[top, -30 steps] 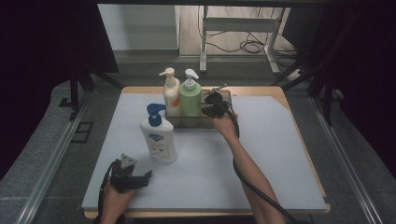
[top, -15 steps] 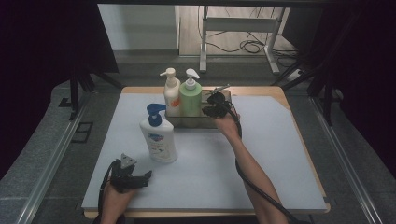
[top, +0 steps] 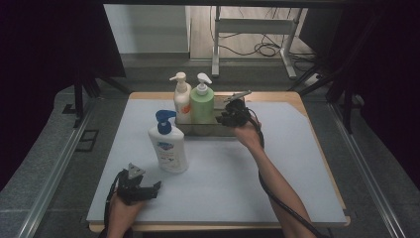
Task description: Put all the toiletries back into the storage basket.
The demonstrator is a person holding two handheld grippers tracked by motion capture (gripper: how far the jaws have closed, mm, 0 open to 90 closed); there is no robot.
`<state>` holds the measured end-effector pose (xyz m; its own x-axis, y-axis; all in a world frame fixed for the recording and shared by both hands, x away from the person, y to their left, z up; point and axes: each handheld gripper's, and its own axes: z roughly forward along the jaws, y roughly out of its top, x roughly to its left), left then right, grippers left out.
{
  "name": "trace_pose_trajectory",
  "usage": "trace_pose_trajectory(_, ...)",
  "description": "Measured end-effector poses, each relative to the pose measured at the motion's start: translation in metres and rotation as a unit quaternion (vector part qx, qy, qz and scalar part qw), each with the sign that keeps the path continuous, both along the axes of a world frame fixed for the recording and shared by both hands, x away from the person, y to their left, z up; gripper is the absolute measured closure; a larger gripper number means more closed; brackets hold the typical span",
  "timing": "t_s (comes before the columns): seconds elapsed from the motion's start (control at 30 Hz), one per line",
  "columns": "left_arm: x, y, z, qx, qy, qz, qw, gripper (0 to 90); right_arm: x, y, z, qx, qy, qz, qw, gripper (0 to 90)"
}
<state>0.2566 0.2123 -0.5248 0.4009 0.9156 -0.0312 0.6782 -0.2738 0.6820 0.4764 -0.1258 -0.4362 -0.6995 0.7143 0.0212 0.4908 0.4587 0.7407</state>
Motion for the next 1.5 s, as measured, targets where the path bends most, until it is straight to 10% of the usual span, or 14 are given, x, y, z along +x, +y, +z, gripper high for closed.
trace_pose_trajectory(0.77, 0.0, 0.0, 0.0, 0.0, 0.0, 0.0, 1.0, 11.8, -0.047, -0.009, 0.014, 0.038, -0.006, 0.083, 0.9958, 38.6)
trace_pose_trajectory(1.5, 0.001, 0.0, 0.001, 0.0, 0.005, 0.004, 1.0, 12.7, -0.079, -0.027, -0.007, 0.033, -0.002, 0.08, 0.9963, 19.4)
